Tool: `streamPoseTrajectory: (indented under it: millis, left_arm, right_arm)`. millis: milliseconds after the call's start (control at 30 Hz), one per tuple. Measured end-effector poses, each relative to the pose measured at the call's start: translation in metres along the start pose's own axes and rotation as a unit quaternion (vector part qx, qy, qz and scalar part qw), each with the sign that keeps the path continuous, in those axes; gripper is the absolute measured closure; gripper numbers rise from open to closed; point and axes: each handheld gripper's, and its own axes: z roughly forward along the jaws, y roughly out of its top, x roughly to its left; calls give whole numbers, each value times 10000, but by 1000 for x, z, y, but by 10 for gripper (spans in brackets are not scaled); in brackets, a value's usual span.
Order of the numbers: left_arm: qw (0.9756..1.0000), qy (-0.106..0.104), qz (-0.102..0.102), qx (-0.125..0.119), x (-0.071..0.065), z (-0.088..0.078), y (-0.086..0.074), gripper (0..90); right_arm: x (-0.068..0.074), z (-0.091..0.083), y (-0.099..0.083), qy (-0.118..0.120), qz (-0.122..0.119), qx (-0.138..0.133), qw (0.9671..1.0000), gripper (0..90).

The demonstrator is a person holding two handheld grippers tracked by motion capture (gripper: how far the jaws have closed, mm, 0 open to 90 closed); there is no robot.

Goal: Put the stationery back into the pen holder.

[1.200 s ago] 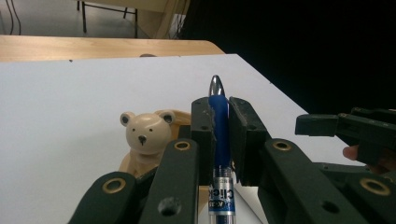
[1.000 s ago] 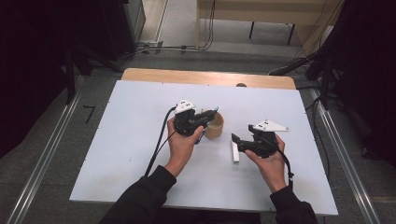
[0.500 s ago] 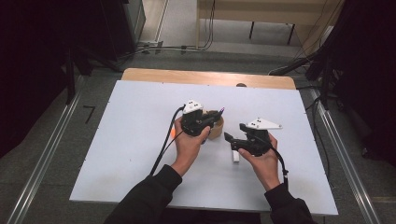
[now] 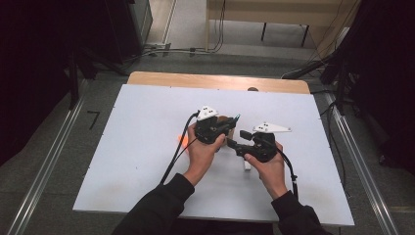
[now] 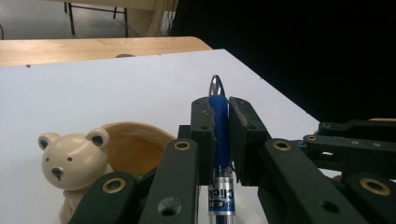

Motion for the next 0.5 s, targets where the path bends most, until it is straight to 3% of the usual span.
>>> streamPoseTrajectory:
  millis: [367,500]
  left_arm:
    - [9999,-117,41,5,-8,0,0,814]
    - [9999,-132,24,-24,-8,-2,1,814]
  right_arm:
    - [4,7,2,279,99,11,9996,354]
    - [3,7,2,433,175,13,9989,429]
